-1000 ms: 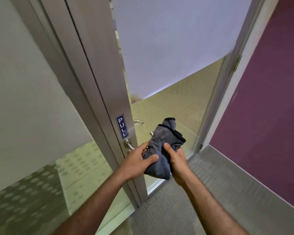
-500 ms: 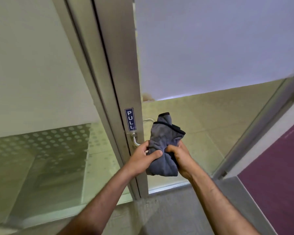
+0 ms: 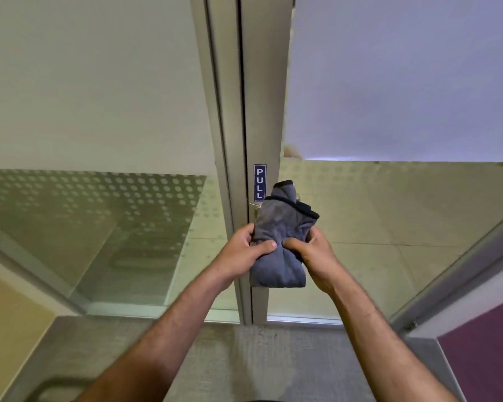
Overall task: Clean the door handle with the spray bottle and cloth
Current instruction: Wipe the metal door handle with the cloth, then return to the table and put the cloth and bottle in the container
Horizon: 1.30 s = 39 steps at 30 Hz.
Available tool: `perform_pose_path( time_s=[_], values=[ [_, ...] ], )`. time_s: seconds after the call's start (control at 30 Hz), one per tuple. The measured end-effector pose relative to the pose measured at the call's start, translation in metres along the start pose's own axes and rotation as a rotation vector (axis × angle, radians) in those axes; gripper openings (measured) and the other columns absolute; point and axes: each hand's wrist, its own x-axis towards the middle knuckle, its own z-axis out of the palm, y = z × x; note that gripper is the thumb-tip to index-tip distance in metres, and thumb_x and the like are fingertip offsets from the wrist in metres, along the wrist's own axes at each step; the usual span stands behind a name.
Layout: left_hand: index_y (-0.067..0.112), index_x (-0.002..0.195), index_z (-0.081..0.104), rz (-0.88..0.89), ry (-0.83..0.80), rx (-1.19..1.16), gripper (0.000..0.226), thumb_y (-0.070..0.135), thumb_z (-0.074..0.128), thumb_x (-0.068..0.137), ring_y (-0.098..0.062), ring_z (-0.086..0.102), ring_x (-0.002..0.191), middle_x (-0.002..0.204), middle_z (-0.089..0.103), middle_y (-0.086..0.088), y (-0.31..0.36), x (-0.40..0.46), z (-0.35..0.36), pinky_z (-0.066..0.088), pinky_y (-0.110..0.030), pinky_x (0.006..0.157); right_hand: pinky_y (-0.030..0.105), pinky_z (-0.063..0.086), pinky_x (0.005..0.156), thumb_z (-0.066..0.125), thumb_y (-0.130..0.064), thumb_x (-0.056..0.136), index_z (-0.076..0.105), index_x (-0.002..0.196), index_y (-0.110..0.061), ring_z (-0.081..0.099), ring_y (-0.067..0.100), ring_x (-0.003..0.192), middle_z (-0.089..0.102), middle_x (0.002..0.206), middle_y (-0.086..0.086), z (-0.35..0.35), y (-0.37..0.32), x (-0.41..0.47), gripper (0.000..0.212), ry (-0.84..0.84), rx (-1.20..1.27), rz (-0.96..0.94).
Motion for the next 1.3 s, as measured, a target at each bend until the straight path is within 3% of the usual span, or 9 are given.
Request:
perform_pose_path(
  time_s=[0.2,0.37,0.5,0.63,0.77,0.93,1.13,1.23,1.3],
  values=[
    [0.017,0.117,0.068,0.006,0.070,-0.092,0.043,0.018,0.082,0.076,-0.016,0.074,0.104,0.109,0.079,-0.002,-0.006,-0.058,-0.016,0.057,-0.021,0.078,0.039,0.058,0.072,0.071,-0.007,0.088,0.061,0.119,-0.013,0.074,0.027,0.094,0.077,0.108,0.007,0.011,0.008,-0.034,0.033,-0.076,0.110,0.071],
    [0.025,0.140,0.053,-0.026,0.087,-0.135,0.084,0.031,0.088,0.064,-0.023,0.068,0.118,0.133,0.067,-0.010,-0.023,-0.112,-0.025,0.057,-0.039,0.097,0.041,0.060,0.075,0.071,0.001,0.085,0.062,0.115,-0.006,0.073,0.033,0.096,0.075,0.109,0.016,0.036,0.026,-0.068,0.032,-0.034,0.189,0.084],
    [0.041,0.158,0.019,-0.039,0.082,0.008,0.120,0.042,0.090,0.061,-0.005,0.040,0.144,0.159,0.032,0.016,-0.042,-0.154,-0.012,0.044,-0.037,0.115,0.044,0.059,0.083,0.077,0.000,0.081,0.065,0.110,-0.013,0.073,0.030,0.099,0.077,0.106,0.009,0.048,0.045,-0.097,0.034,0.041,0.146,0.060],
    [0.046,0.157,0.015,0.001,0.021,0.135,0.127,0.036,0.096,0.059,0.011,0.033,0.143,0.161,0.031,0.024,-0.054,-0.191,0.021,0.039,-0.026,0.116,0.042,0.058,0.085,0.076,-0.003,0.083,0.064,0.104,-0.010,0.072,0.029,0.095,0.077,0.099,0.012,0.059,0.061,-0.129,0.026,0.015,0.153,0.074],
    [0.033,0.153,0.035,0.067,0.078,-0.012,0.093,0.014,0.084,0.076,-0.010,0.051,0.139,0.151,0.054,0.011,-0.063,-0.217,0.038,0.044,-0.040,0.115,0.045,0.058,0.089,0.070,0.003,0.086,0.061,0.114,-0.005,0.071,0.031,0.097,0.075,0.106,0.017,0.062,0.060,-0.153,0.030,-0.105,0.200,0.130],
    [0.029,0.127,0.062,0.086,0.319,-0.178,0.041,0.011,0.067,0.091,-0.016,0.067,0.120,0.126,0.073,0.002,-0.057,-0.252,0.052,0.056,-0.026,0.091,0.041,0.058,0.078,0.061,0.011,0.086,0.061,0.117,-0.003,0.072,0.031,0.092,0.075,0.105,0.018,0.035,0.046,-0.168,0.034,-0.183,0.214,0.147],
    [0.026,0.108,0.075,0.144,0.572,-0.298,0.037,0.001,0.056,0.088,-0.017,0.072,0.107,0.113,0.078,-0.002,-0.043,-0.281,0.101,0.057,-0.023,0.082,0.035,0.060,0.067,0.061,0.009,0.084,0.060,0.118,-0.005,0.073,0.028,0.085,0.075,0.104,0.017,-0.031,0.043,-0.175,0.037,-0.173,0.223,0.207],
    [0.021,0.116,0.072,0.166,0.590,-0.336,0.038,0.001,0.056,0.087,-0.019,0.071,0.112,0.118,0.076,-0.004,-0.041,-0.294,0.133,0.057,-0.026,0.085,0.037,0.058,0.080,0.070,0.002,0.084,0.047,0.136,-0.010,0.071,0.026,0.099,0.069,0.119,0.013,-0.062,0.058,-0.182,0.058,-0.099,0.082,0.209],
    [0.018,0.124,0.067,0.163,0.598,-0.345,0.041,-0.001,0.055,0.089,-0.020,0.069,0.116,0.122,0.075,-0.005,-0.042,-0.303,0.154,0.057,-0.028,0.090,0.031,0.055,0.075,0.073,-0.008,0.086,0.038,0.144,-0.014,0.067,0.017,0.097,0.060,0.127,0.007,-0.073,0.070,-0.195,0.068,-0.120,-0.041,0.220]
  ],
)
